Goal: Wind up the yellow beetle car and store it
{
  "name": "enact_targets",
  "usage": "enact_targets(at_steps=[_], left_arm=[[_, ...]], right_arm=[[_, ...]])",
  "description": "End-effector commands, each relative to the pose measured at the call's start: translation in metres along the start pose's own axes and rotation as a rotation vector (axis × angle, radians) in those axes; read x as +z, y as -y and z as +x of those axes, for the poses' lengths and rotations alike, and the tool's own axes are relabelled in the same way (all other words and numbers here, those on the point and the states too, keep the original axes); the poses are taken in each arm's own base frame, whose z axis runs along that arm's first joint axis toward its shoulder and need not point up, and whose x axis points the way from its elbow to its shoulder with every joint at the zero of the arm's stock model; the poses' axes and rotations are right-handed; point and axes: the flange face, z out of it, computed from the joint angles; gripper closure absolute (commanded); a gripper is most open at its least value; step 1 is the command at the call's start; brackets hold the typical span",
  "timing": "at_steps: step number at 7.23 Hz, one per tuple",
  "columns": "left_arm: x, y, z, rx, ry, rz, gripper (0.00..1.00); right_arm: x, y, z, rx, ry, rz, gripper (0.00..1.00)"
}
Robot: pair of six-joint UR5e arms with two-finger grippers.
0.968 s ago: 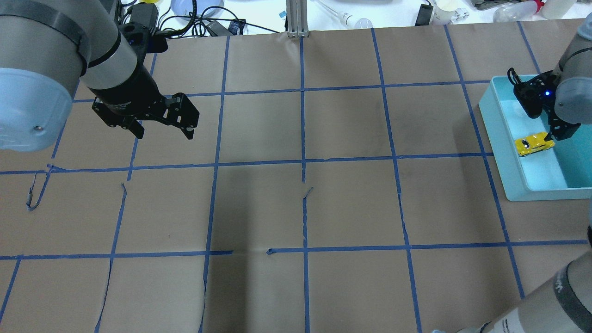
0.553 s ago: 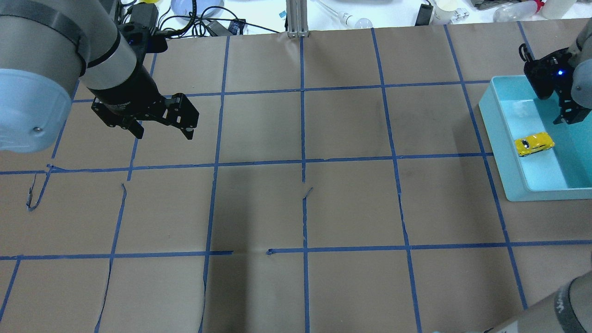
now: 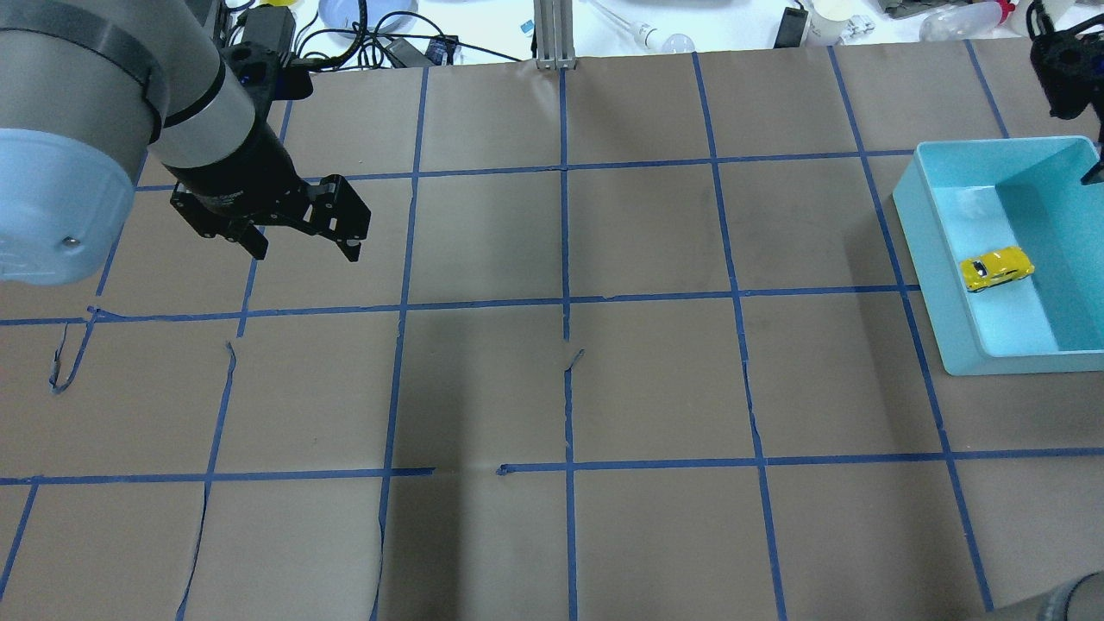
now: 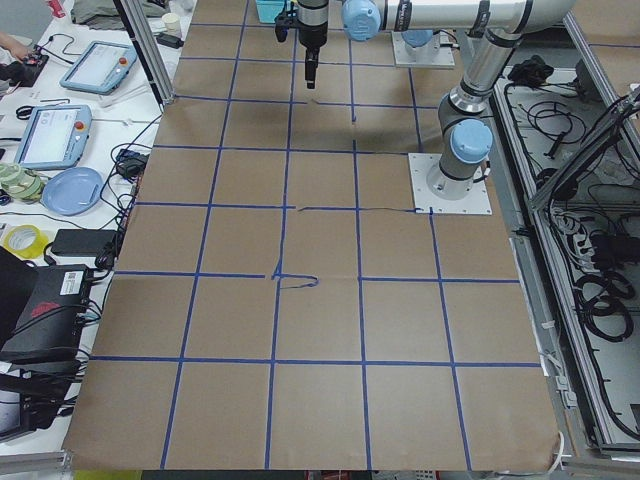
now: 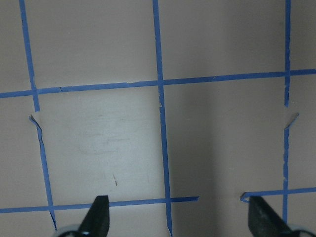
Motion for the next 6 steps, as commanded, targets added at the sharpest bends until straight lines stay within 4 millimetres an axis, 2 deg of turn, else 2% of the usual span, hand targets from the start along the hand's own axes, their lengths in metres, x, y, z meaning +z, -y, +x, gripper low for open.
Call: enact_targets(at_steps=[1, 2, 3, 4, 6], left_arm=[[0.000, 0.000, 0.000, 0.000, 0.002, -0.001, 0.00], [0.002, 0.001, 0.000, 0.000, -0.001, -0.004, 0.00], [0.004, 0.003, 0.000, 0.000, 0.000, -0.005, 0.00], [0.003, 0.003, 0.000, 0.000, -0.001, -0.002, 0.00], [0.002, 0.003, -0.001, -0.002, 0.000, 0.002, 0.00]], right_arm=[[-0.027, 0.008, -0.012, 0.073, 0.019, 0.011, 0.00], [-0.031, 0.014, -0.016, 0.157, 0.047, 0.022, 0.00], [-0.038, 0.033, -0.025, 0.281, 0.092, 0.034, 0.00], [-0.053, 0.062, -0.031, 0.356, 0.094, 0.036, 0.00], [-0.091, 0.149, -0.045, 0.489, 0.070, 0.042, 0.00]])
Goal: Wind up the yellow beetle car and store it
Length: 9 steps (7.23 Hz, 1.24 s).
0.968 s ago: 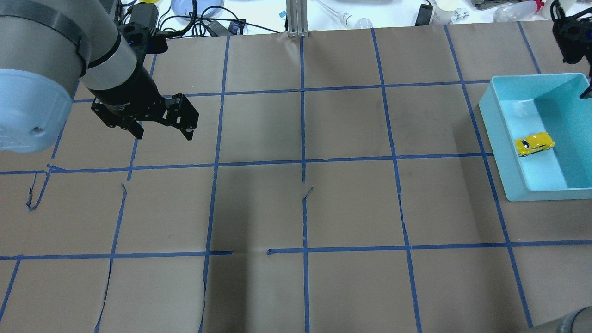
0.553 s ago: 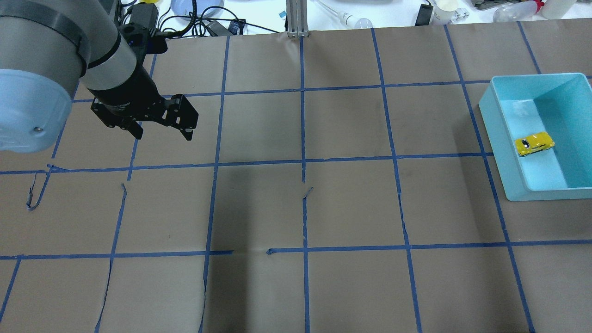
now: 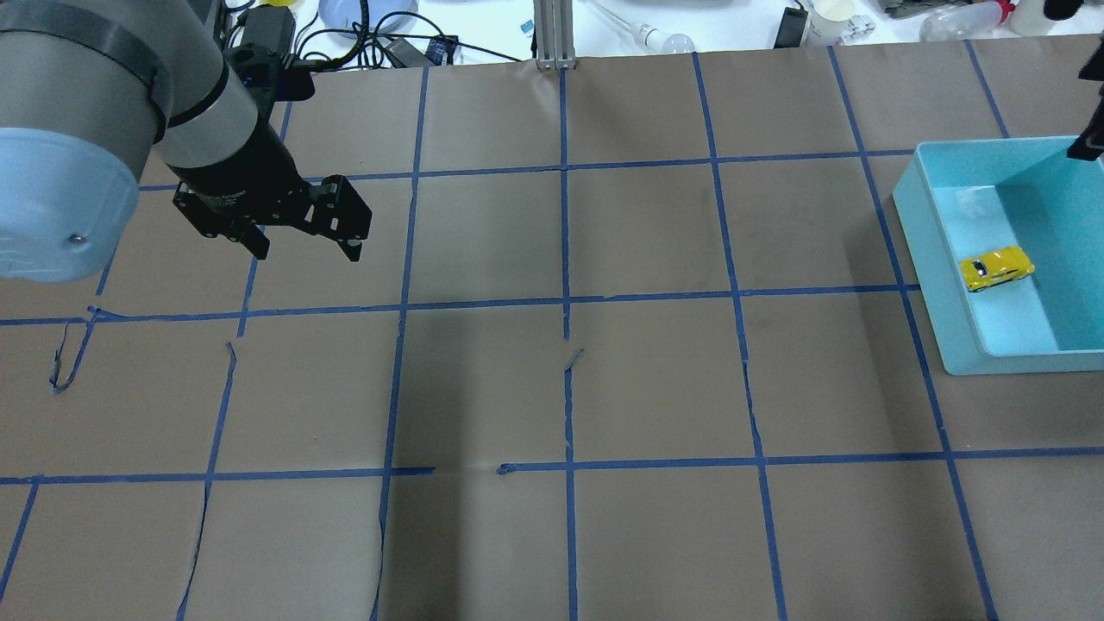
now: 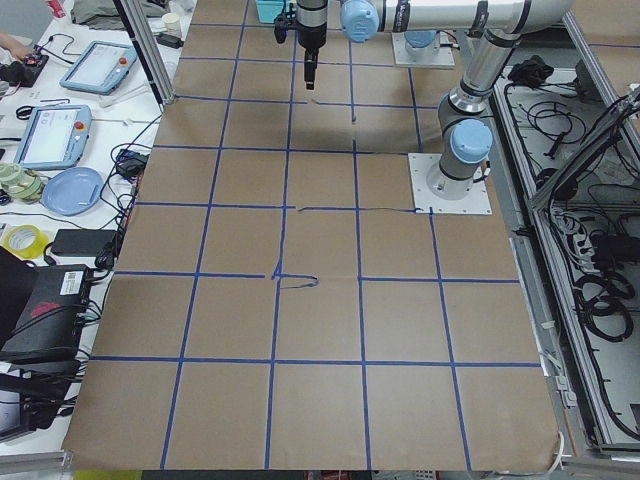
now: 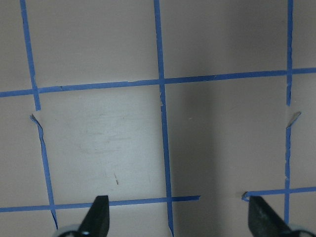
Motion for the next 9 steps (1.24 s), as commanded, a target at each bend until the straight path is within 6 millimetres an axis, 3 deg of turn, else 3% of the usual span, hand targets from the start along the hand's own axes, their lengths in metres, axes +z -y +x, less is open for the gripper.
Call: enact_targets(at_steps=[1, 2, 3, 4, 9], left_arm=[[-0.001, 0.000, -0.002, -0.003, 0.003, 0.004, 0.00], [-0.002, -0.001, -0.002, -0.003, 0.005, 0.007, 0.00], [-0.003, -0.001, -0.002, -0.003, 0.007, 0.008, 0.00], [-0.001, 0.000, -0.002, -0.003, 0.003, 0.004, 0.00], [0.001, 0.002, -0.002, -0.003, 0.005, 0.001, 0.00]], right_arm=[[-0.030, 0.086, -0.059, 0.111, -0.029, 0.025, 0.00], [-0.038, 0.124, -0.087, 0.175, -0.038, 0.039, 0.00], [-0.044, 0.145, -0.105, 0.269, -0.042, 0.052, 0.00], [-0.045, 0.148, -0.107, 0.486, -0.025, 0.072, 0.00], [-0.049, 0.145, -0.120, 1.067, 0.114, 0.025, 0.00]])
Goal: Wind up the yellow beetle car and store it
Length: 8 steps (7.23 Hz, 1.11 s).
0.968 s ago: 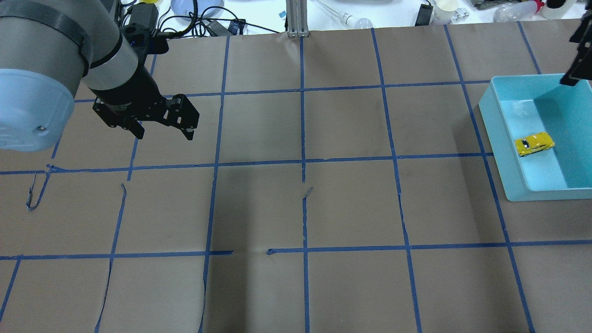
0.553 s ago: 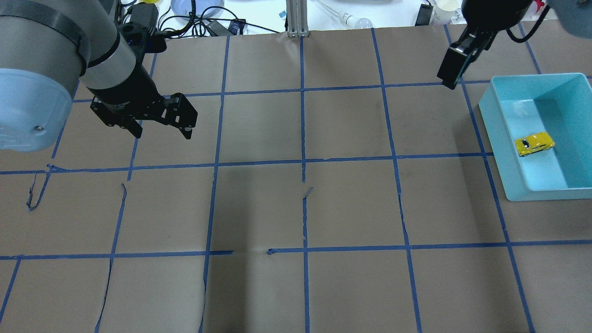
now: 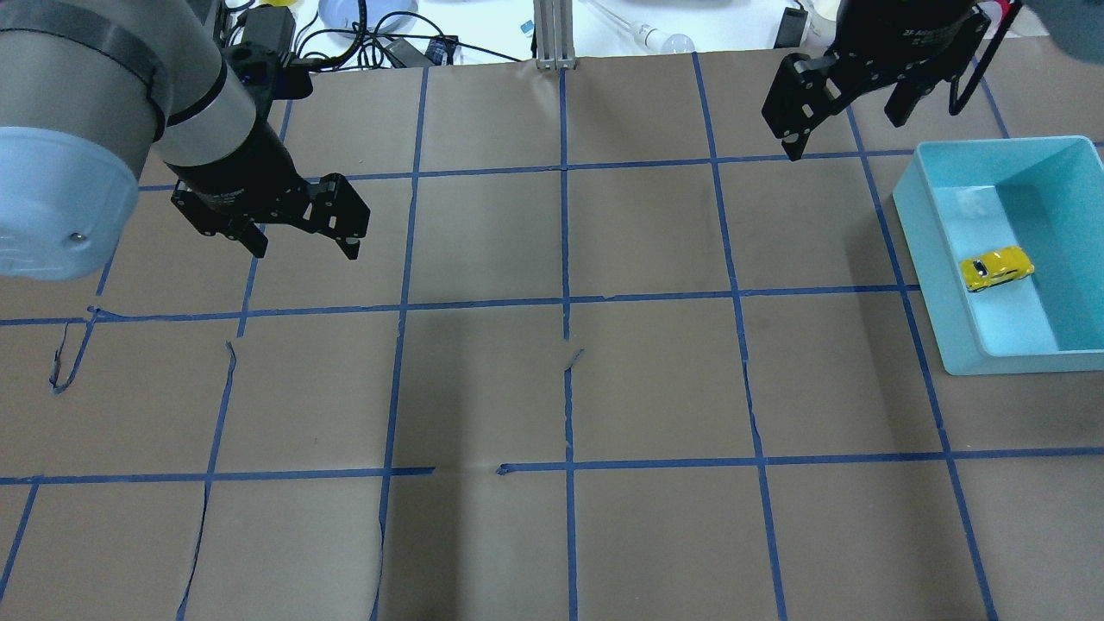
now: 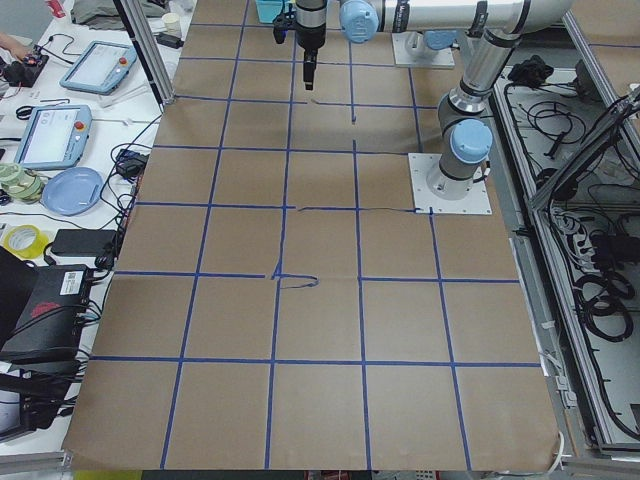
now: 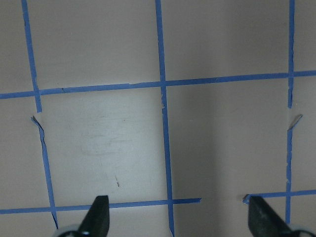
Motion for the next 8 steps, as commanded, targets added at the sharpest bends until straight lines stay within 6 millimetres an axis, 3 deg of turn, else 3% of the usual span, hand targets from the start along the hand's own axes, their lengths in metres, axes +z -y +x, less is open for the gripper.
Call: enact_targets(at_steps=[1, 5, 8], left_arm=[[-0.001, 0.000, 0.000, -0.001, 0.000, 0.002, 0.00], [0.003, 0.001, 0.000, -0.001, -0.001, -0.006, 0.00], [0.004, 0.002, 0.001, 0.001, -0.004, -0.009, 0.00]], right_arm=[[0.003, -0.004, -0.004, 0.156, 0.036, -0.044, 0.00], [0.007, -0.005, -0.004, 0.137, 0.029, -0.041, 0.00], [0.002, 0.006, -0.001, 0.142, 0.022, 0.036, 0.00]])
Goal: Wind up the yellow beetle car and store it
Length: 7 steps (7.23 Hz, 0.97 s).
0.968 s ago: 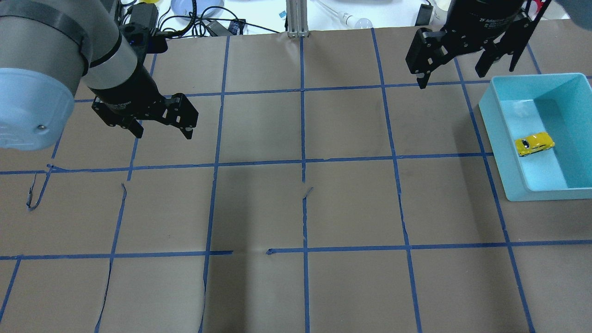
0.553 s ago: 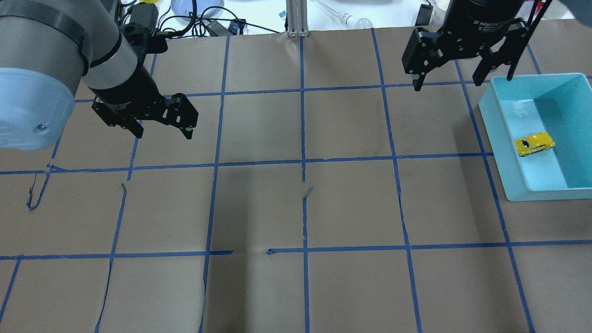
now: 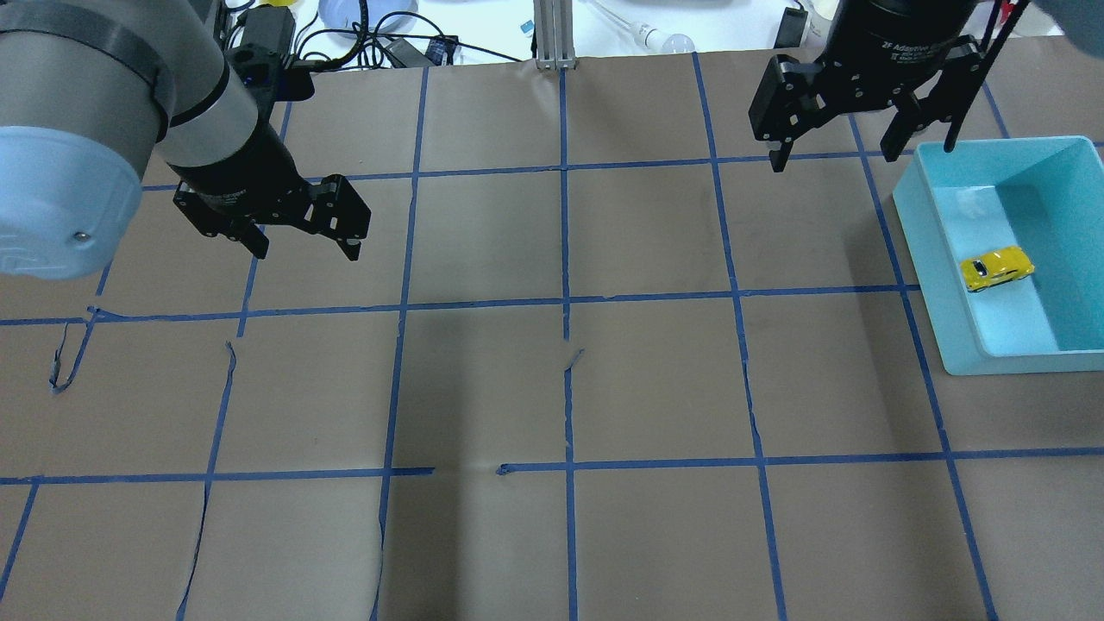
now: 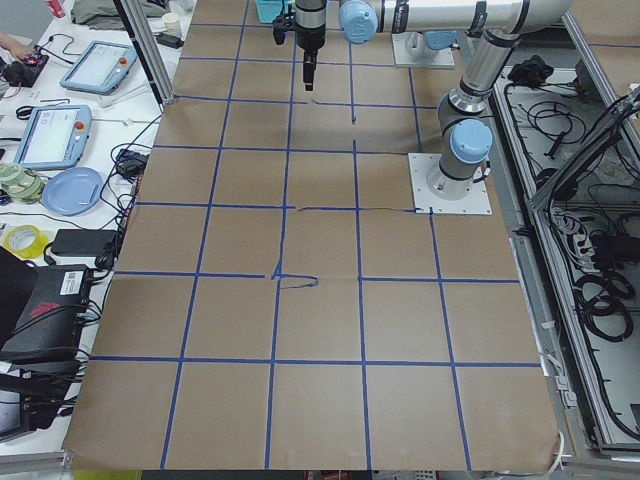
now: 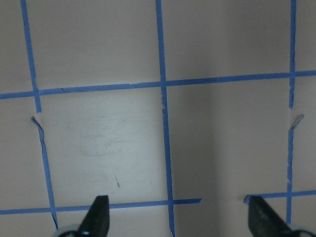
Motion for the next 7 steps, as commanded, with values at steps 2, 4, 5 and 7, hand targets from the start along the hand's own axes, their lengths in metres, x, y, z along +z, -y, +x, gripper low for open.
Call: enact_targets(at_steps=[2, 4, 5, 7], left_arm=[[-0.0072, -0.0004, -0.0016, -0.004, -0.006, 0.016, 0.00], [-0.0104, -0.0047, -0.0076, -0.014, 0.007, 0.020, 0.00], [-0.0118, -0.0059, -0.0063, -0.012, 0.008, 0.023, 0.00], [-0.0126, -0.0057, -0.0064, -0.013, 0.010, 0.025, 0.00]], right_arm=[[0.0003, 0.0044, 0.0001, 0.001, 0.001, 0.023, 0.00], [0.0013, 0.0044, 0.0006, 0.002, 0.002, 0.020, 0.00], [0.0021, 0.0050, 0.0000, 0.002, 0.008, 0.018, 0.00], [0.0012, 0.0040, -0.0020, -0.001, 0.013, 0.020, 0.00]])
